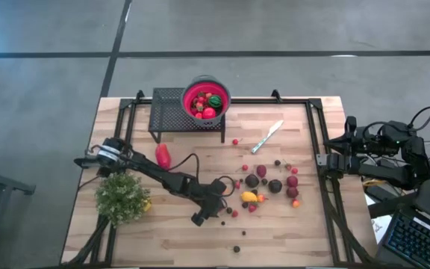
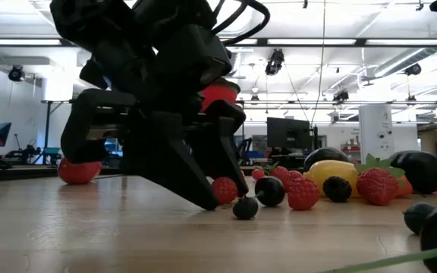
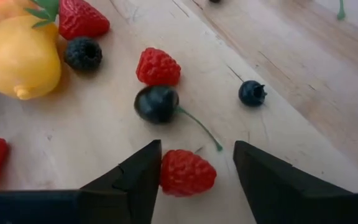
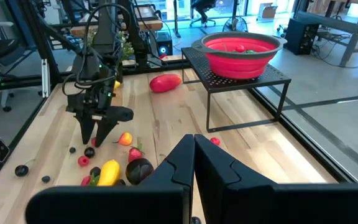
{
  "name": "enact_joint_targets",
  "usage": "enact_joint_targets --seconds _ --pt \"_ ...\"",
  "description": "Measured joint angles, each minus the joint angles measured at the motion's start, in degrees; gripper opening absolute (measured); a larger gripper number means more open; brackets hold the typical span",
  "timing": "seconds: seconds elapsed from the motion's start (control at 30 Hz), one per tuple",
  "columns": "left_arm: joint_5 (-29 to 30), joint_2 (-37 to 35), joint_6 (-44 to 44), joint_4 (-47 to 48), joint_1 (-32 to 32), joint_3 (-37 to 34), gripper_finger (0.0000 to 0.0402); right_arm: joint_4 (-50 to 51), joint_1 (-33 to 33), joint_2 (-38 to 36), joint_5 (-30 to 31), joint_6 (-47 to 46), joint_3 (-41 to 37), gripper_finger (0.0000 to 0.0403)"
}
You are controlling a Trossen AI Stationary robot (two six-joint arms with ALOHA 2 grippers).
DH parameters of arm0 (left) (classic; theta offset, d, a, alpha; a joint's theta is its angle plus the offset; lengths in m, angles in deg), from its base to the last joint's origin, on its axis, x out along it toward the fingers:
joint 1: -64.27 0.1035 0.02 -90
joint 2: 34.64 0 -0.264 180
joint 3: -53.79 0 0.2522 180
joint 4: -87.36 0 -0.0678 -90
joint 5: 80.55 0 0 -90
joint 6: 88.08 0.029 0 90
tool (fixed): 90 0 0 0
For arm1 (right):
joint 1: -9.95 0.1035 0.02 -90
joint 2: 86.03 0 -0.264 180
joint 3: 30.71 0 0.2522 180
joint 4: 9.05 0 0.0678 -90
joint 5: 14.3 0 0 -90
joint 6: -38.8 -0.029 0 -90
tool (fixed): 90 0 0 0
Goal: Pick & Place Fruit
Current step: Put the red raspberry into the red gray strainer bowl on the shelf
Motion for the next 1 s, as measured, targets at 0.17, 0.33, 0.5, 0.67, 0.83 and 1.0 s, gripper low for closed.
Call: enact_joint_targets --seconds 0.17,0.33,0.5,0.67,0.83,1.0 --pt "0.0 0.02 -1.25 0.37 -0.02 -0.07 0.0165 0.0 0.0 0.0 0.0 0.02 0.02 0.0008" --pt "0.25 -0.38 -3.73 0.69 -0.07 -0.12 0.0123 -0.02 0.01 -0.02 0.0 0.01 0.0 0.0008" --pt "1.61 -3.23 -6.21 5.22 0.0 -0.41 0.0115 0.0 0.01 -0.01 0.0 0.01 0.0 0.0008" --pt "6.35 -9.42 -8.09 11.2 0.13 -0.04 0.0135 0.0 0.01 0.0 0.0 0.0 0.02 0.0008" --pt "10.27 -17.52 -8.59 14.89 0.88 1.23 0.0124 0.0 0.02 -0.01 0.0 0.02 0.01 0.0008" --pt "16.85 -26.34 -8.38 14.46 2.75 1.93 0.0115 0.0 0.02 0.0 0.0 -0.01 0.01 0.0008"
